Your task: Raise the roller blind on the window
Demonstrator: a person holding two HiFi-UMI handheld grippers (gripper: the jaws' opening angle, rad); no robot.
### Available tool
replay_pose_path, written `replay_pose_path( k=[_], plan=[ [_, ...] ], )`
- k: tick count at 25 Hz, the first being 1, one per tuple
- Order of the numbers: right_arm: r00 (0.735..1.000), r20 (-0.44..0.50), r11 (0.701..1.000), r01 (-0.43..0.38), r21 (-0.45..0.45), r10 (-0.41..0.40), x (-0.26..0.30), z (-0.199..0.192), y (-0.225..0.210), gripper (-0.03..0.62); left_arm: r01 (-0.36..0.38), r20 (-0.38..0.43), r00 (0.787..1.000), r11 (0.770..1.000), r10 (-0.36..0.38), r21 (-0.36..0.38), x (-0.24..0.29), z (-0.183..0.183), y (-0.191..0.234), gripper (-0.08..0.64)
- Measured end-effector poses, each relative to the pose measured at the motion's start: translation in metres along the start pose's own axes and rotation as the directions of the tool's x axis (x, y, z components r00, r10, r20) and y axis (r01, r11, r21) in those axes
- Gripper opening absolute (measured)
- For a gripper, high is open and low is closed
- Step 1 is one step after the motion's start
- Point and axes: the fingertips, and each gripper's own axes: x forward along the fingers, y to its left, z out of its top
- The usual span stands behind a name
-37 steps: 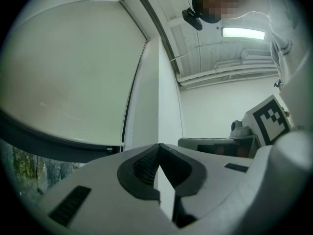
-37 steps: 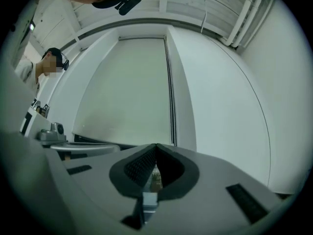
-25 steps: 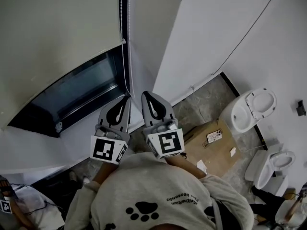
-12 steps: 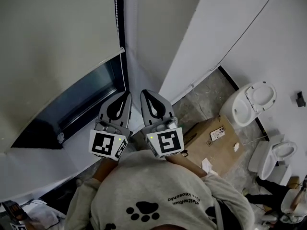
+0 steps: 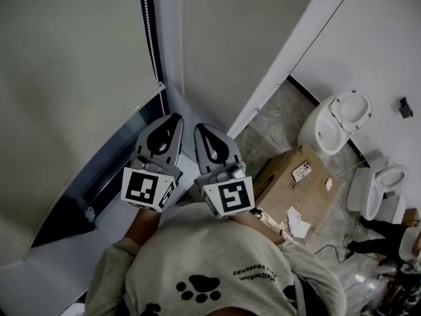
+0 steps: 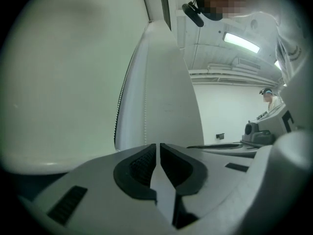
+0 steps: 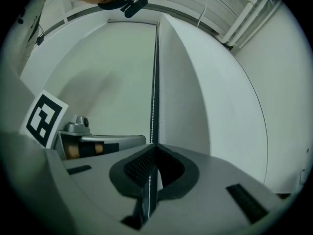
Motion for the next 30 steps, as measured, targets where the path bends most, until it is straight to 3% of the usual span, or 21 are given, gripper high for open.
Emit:
replay_pose_path(
  k=[3, 13, 16, 23, 30],
  plan=[
    [1.0, 0.01, 1.0, 0.027, -0.006, -0.027, 0.005, -0.001, -0.003, 0.009, 0.059, -0.043, 0.997, 0.998, -0.059, 0.005, 0.018, -0.008, 0.006, 0.118],
    [0.999, -0.002, 0.998, 0.053, -0.038, -0.053, 0.02, 0.0, -0.002, 0.009, 0.099, -0.076, 0.992, 0.995, -0.099, -0.006, 0.054, -0.012, 0.032, 0.115],
    [0.999, -0.015, 0.998, 0.04, -0.045, -0.041, 0.02, -0.006, 0.0, 0.009, 0.104, -0.066, 0.992, 0.995, -0.104, -0.003, 0.046, -0.015, 0.03, 0.031],
    [1.0, -0.02, 0.999, -0.001, -0.034, 0.0, 0.029, 0.003, 0.001, 0.009, 0.126, -0.091, 0.988, 0.992, -0.125, -0.001, 0.04, -0.012, 0.027, 0.026],
    [0.991, -0.025, 0.99, -0.133, -0.044, 0.132, 0.038, 0.036, 0.015, 0.011, 0.153, -0.106, 0.982, 0.988, -0.156, -0.037, 0.023, -0.015, 0.018, 0.021]
  ],
)
